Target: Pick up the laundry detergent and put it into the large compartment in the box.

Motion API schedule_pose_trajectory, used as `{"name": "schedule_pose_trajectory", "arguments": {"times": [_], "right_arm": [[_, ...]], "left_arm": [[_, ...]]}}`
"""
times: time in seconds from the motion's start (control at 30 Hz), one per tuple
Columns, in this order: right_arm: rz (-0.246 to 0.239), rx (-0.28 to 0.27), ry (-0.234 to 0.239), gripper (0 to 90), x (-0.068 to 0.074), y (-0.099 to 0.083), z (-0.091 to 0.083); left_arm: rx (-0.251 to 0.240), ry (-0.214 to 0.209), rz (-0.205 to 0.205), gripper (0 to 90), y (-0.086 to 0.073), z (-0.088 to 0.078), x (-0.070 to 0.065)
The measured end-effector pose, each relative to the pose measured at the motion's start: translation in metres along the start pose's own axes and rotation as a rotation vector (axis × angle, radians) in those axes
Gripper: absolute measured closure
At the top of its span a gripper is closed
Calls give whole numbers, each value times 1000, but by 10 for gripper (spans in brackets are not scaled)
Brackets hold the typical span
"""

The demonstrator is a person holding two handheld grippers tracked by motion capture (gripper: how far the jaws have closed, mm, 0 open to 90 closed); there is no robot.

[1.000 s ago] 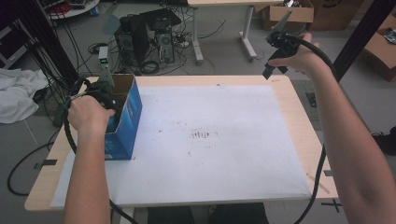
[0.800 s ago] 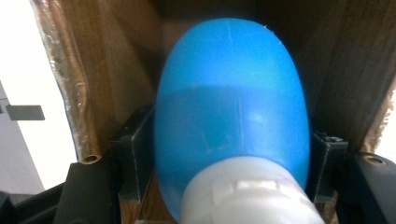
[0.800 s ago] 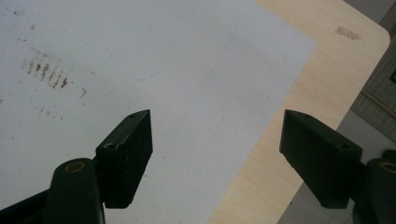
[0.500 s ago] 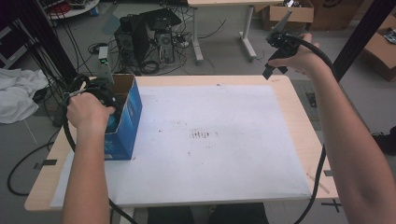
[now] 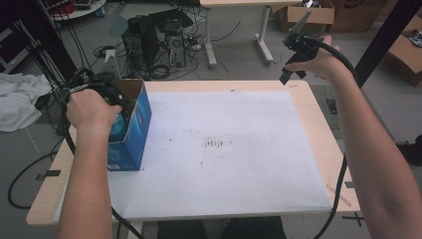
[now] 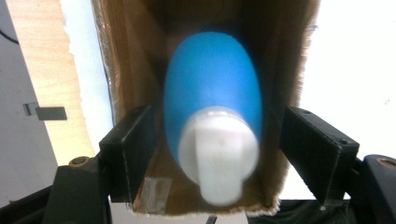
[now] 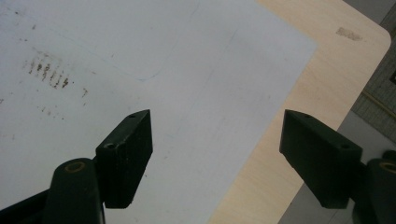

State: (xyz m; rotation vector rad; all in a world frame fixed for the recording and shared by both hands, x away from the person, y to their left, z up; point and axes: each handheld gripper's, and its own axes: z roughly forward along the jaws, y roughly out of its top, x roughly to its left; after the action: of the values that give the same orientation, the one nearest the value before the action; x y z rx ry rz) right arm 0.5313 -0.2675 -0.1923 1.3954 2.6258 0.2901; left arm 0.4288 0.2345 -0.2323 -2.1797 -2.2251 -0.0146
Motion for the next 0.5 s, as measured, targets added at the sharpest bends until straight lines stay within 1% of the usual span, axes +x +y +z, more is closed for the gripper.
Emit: {"name": "schedule_pose_trajectory", "arguments": {"times": [0.03,0.1,0.3,0.33,0.37,0.43,0.5], "right_arm": [[0,-1,-1,259,0,0,0],[-1,1,0,258,1,0,0],[0,1,1,259,2,0,-1],[-4,-1,0,258,2,0,-1],[-5,-1,0,259,2,0,-1],[-5,-1,0,259,2,0,-2],[-7,-1,-1,259,2,1,-2]], "left_arm": [[-7,5,2,277,0,-3,-1],[-7,11,21,273,-1,-8,-4],[-35,20,37,241,-2,-22,-14],[-35,20,37,230,-2,-22,-14],[-45,20,48,217,-2,-26,-19],[-49,14,70,211,-2,-31,-25],[-56,21,94,204,-2,-36,-34]]}}
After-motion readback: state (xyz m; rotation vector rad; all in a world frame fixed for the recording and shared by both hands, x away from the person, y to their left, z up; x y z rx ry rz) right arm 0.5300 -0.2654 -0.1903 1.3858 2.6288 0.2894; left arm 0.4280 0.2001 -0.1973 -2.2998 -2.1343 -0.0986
